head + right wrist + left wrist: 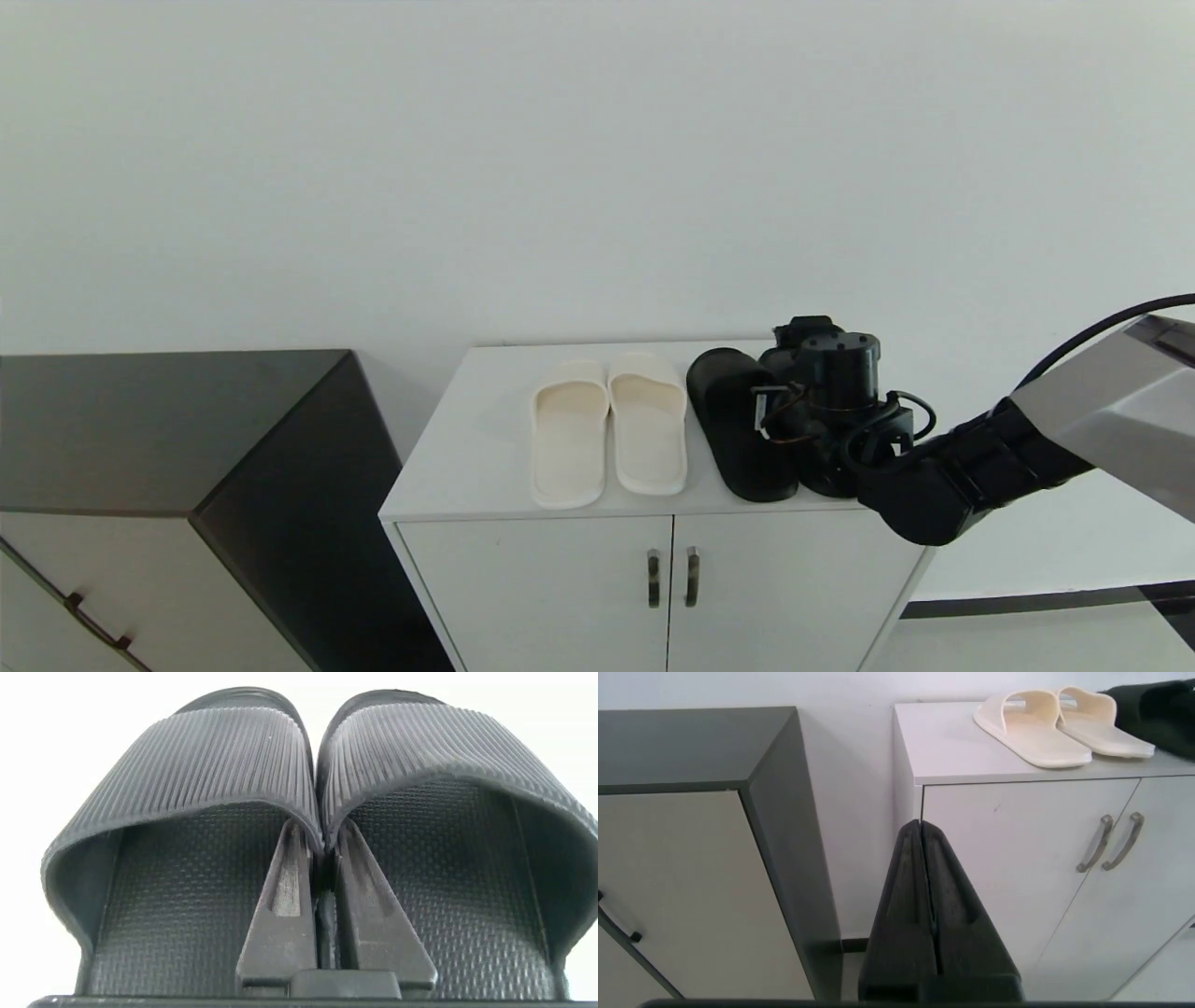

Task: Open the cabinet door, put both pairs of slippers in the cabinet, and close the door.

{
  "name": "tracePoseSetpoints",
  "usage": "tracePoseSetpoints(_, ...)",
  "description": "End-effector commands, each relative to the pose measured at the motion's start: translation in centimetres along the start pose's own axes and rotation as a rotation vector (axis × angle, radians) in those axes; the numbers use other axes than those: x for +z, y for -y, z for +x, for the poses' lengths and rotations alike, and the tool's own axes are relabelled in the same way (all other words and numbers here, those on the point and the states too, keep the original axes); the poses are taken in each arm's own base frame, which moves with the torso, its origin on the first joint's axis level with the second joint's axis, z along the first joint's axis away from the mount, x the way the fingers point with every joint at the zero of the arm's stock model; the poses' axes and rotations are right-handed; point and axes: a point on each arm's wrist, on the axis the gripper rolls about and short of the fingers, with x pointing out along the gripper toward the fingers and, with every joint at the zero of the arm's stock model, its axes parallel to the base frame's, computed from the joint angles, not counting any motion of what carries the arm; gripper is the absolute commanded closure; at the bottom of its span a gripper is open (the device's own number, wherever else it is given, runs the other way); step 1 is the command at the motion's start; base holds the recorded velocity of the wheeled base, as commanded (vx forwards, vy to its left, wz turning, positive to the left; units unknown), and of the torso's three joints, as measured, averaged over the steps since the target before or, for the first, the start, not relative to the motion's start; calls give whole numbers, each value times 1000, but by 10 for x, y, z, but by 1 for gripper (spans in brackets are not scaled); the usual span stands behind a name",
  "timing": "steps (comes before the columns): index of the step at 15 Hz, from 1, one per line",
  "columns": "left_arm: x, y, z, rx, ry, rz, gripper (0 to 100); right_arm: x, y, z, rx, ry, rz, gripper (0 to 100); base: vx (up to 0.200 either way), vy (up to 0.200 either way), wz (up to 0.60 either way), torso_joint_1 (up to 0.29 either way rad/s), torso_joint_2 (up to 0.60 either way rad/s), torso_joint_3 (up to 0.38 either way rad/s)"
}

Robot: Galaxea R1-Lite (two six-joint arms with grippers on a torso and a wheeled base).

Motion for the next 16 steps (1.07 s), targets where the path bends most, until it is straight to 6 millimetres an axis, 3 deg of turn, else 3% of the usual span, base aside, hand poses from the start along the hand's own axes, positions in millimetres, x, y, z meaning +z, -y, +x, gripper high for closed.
tracePoseSetpoints(1, 0, 0, 0, 0, -1, 0, 100, 23, 4, -21, 20, 48, 3, 100, 0, 0, 0, 0, 0, 0)
tracePoseSetpoints(2, 0, 0, 0, 0, -1, -1, 100, 31, 4, -32, 39, 66, 3, 100, 0, 0, 0, 0, 0, 0)
tracePoseSetpoints(5, 0, 0, 0, 0, -1, -1, 100, 48, 4, -91, 221, 58, -9, 100, 0, 0, 0, 0, 0, 0)
tracePoseSetpoints(9, 0, 0, 0, 0, -1, -1, 100, 34, 2, -155, 539, -28, -49, 100, 0, 0, 0, 0, 0, 0)
tracePoseSetpoints(11, 0, 0, 0, 0, -1, -1, 100, 29, 1, -168, 639, -50, -63, 100, 0, 0, 0, 0, 0, 0)
tracePoseSetpoints(13, 0, 0, 0, 0, -1, -1, 100, 26, 1, -169, 639, -75, -74, 100, 0, 0, 0, 0, 0, 0)
tracePoseSetpoints(16, 0, 0, 0, 0, -1, -1, 100, 23, 1, -169, 661, -94, -83, 100, -200, 0, 0, 7, 2, 4)
